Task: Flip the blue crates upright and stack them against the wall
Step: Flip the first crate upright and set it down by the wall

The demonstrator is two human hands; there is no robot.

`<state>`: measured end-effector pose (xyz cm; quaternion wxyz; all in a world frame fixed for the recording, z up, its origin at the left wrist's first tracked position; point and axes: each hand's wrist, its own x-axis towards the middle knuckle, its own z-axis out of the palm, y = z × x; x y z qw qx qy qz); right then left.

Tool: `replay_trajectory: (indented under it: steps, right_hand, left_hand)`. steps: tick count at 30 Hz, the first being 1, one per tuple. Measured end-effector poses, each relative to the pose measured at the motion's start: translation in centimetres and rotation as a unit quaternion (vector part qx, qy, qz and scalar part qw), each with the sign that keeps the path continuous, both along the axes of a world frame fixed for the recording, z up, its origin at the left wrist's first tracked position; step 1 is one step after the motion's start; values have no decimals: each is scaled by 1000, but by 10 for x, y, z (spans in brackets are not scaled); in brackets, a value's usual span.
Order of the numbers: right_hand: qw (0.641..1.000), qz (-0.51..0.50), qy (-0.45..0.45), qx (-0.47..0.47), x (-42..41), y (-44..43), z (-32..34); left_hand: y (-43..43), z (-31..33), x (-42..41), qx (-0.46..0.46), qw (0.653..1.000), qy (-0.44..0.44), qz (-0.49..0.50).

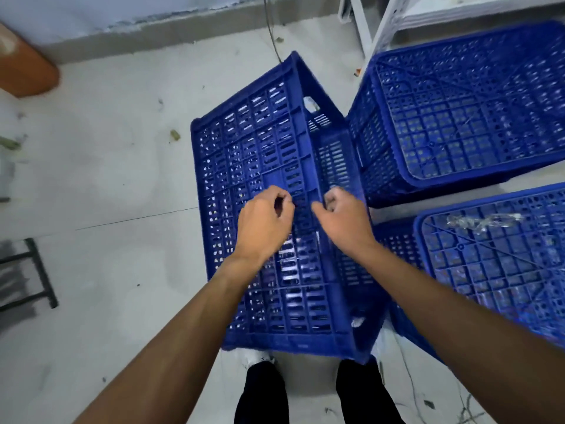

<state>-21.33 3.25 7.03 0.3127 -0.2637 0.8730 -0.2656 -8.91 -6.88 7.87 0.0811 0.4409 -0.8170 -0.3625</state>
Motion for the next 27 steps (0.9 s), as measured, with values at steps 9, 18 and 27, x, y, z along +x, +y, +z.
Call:
replay_trajectory:
  steps: [9, 18, 27]
  right_hand:
    - [975, 210, -70, 7, 64, -40, 2]
    - [954, 249, -32, 161, 52, -28, -39]
    - [973, 60, 7, 223, -4, 1, -85]
  left_hand:
    - [-20, 2, 50, 44, 993, -96, 61]
    - [-66, -27, 124, -6, 969, -218, 117]
    - [-113, -65, 179, 10, 947, -285, 150]
